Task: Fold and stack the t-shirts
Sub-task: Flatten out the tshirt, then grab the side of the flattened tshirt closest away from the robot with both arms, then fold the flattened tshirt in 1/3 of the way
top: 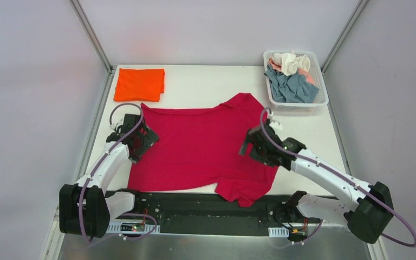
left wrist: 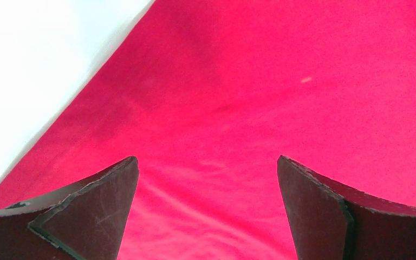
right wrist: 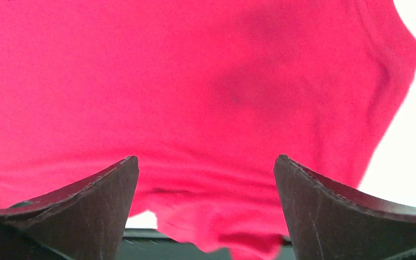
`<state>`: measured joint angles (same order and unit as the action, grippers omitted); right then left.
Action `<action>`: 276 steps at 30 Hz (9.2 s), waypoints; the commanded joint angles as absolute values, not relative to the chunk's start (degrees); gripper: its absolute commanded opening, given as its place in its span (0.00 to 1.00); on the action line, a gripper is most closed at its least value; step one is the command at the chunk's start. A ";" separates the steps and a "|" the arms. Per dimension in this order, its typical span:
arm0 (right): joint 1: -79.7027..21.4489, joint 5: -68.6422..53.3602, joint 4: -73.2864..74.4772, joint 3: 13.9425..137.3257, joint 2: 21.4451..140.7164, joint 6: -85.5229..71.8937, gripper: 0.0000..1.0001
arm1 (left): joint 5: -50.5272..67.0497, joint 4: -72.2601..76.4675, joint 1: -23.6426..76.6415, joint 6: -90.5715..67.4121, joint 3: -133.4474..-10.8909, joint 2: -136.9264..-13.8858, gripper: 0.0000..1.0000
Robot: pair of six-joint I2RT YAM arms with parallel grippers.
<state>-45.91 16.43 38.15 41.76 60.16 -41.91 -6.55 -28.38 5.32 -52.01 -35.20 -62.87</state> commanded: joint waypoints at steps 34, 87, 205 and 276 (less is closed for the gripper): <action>-22.39 5.15 0.43 96.44 128.36 -37.91 0.99 | -7.55 -18.90 13.27 -43.67 -52.32 -93.57 0.99; -20.69 11.99 25.16 103.96 127.83 -13.48 1.00 | -9.66 -22.02 7.29 -36.48 -75.43 -106.45 0.99; -71.48 8.76 47.92 41.20 71.97 -41.77 0.64 | -19.43 -33.64 6.45 -66.43 -28.23 -63.50 0.00; -46.45 -6.88 50.70 45.28 54.18 -35.98 0.00 | -16.03 -40.14 6.50 -65.37 -35.25 -48.28 0.00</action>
<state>-51.00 -5.63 52.14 40.71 53.06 -40.73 -16.71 -44.23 6.66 -68.31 -30.87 -43.99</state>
